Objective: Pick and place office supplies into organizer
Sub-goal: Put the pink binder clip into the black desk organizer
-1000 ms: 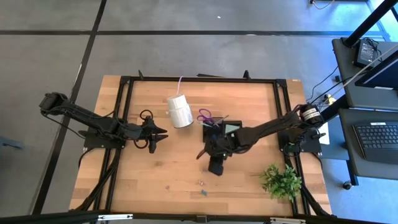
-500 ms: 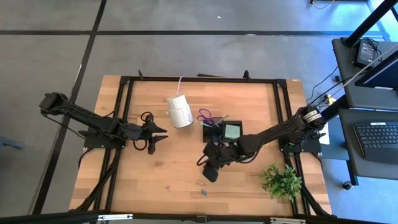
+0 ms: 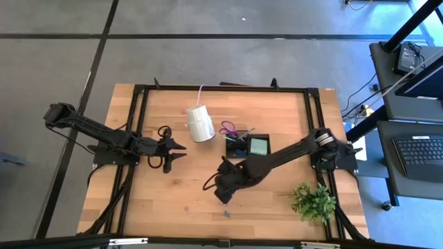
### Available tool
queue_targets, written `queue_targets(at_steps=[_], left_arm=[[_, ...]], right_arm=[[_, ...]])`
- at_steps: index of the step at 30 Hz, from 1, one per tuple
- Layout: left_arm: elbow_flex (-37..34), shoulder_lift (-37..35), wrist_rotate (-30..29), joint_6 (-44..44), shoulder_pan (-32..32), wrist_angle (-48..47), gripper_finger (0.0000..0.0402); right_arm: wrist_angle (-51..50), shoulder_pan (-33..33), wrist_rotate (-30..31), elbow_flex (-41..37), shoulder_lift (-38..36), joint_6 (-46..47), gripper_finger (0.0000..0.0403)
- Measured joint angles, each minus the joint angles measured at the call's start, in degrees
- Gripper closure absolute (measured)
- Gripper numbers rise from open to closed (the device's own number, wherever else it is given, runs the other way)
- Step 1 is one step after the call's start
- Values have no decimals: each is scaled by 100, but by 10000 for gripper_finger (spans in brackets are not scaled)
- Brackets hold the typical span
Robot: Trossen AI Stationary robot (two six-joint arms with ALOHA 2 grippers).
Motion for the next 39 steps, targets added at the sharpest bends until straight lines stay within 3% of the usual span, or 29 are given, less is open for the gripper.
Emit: queue_targets(at_steps=[3, 9, 30, 33, 39], left_arm=[[1, -2, 38, 0, 0, -3, 286], [0, 0, 273, 0, 0, -95, 286], [0, 0, 280, -50, 0, -94, 286], [0, 0, 280, -50, 0, -93, 286], [0, 0, 280, -50, 0, -92, 286]], right_arm=[[-513, 2, -70, 387, 344, 541, 283], [-329, 9, -787, 536, 764, 811, 283], [-359, 42, -448, 523, 959, 883, 282], [-361, 42, -448, 522, 959, 835, 269], [-394, 42, -448, 518, 959, 888, 204]])
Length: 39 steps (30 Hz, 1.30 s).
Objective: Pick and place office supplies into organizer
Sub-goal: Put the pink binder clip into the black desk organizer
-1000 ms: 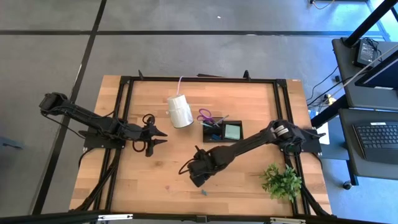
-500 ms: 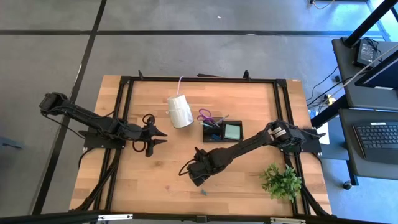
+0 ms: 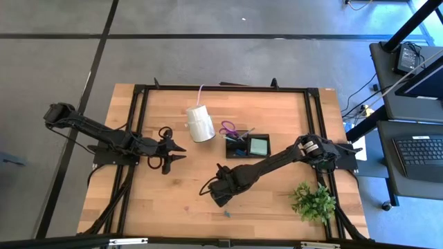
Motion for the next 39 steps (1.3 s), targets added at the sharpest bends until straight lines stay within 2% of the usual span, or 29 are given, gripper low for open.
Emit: queue_targets(at_steps=[5, 13, 28, 39], left_arm=[[0, 0, 0, 0, 0, 0, 286], [0, 0, -2, 0, 0, -4, 286], [0, 0, -3, 0, 0, -48, 286], [0, 0, -4, 1, 0, -160, 286]], right_arm=[[124, 42, 0, 0, 0, -93, 172], [92, 76, 2, 0, 0, -81, 167], [33, 52, 4, -31, 273, -101, 219], [-13, 20, 23, -6, 435, -101, 242]])
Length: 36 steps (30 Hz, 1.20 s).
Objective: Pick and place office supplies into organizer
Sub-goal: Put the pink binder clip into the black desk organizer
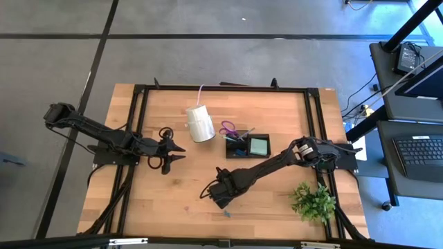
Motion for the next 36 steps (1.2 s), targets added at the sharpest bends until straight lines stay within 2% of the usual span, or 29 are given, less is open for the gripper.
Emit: queue_targets(at_steps=[16, 36], left_arm=[[0, -2, 0, 6, 0, -222, 286], [0, -2, 0, 1, 0, -325, 286]], right_arm=[[-55, -183, -105, -15, 20, 153, 318], [-123, -197, -28, -11, 22, 126, 322]])
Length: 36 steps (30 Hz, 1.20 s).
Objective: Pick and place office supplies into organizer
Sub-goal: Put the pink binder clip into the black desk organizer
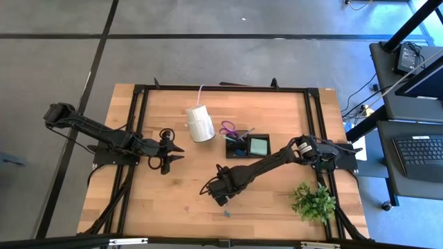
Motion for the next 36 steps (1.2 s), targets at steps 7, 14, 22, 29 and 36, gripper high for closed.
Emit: queue_targets(at_steps=[7, 14, 22, 29, 36], left_arm=[[0, 0, 0, 0, 0, 2, 286], [0, 0, 0, -63, 0, 15, 286], [0, 2, 0, -63, 0, 15, 286], [0, 1, 0, -63, 0, 17, 286], [0, 2, 0, -66, 0, 17, 286]], right_arm=[[-41, 0, 3, 0, 0, -66, 324], [-352, -22, 178, 237, 34, -419, 341], [-1166, -72, 178, 501, 28, -470, 342], [-2336, -214, 497, 1032, 22, -643, 342], [-2571, -581, 759, 1355, 4, -1230, 342]])
